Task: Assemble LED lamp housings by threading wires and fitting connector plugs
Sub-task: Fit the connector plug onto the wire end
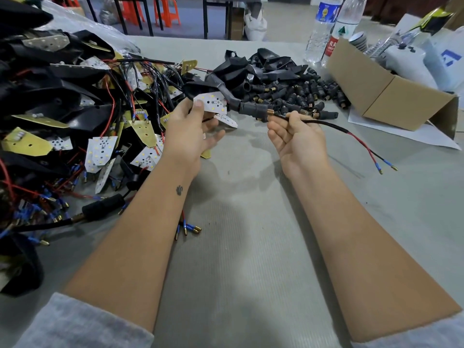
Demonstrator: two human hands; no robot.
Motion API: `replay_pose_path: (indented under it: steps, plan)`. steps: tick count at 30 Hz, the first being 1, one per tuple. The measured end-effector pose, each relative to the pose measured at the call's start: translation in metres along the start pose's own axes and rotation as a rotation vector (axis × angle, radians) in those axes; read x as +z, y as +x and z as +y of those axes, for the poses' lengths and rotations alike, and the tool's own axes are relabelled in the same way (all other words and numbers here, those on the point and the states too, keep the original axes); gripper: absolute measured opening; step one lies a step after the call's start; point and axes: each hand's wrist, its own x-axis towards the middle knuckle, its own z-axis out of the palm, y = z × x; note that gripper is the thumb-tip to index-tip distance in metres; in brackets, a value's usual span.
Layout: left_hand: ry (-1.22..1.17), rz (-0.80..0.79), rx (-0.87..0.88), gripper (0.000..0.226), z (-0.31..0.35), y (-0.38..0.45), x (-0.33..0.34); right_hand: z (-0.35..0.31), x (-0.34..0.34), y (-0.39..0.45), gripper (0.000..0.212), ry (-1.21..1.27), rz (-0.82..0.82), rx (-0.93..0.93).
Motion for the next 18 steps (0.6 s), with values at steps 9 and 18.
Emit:
replay_pose_path:
  steps: [9,18]
  plan:
    - [-0.144,-0.079,0.068,0.028,0.001,0.000,0.002,0.000,-0.001,0.002,0.015,-0.019,-0.007,0.040]
    - [0.112,-0.106,0.141,0.031,-0.009,-0.002,0.004,-0.005,-0.002,-0.003,0.023,0.063,-0.040,0.070]
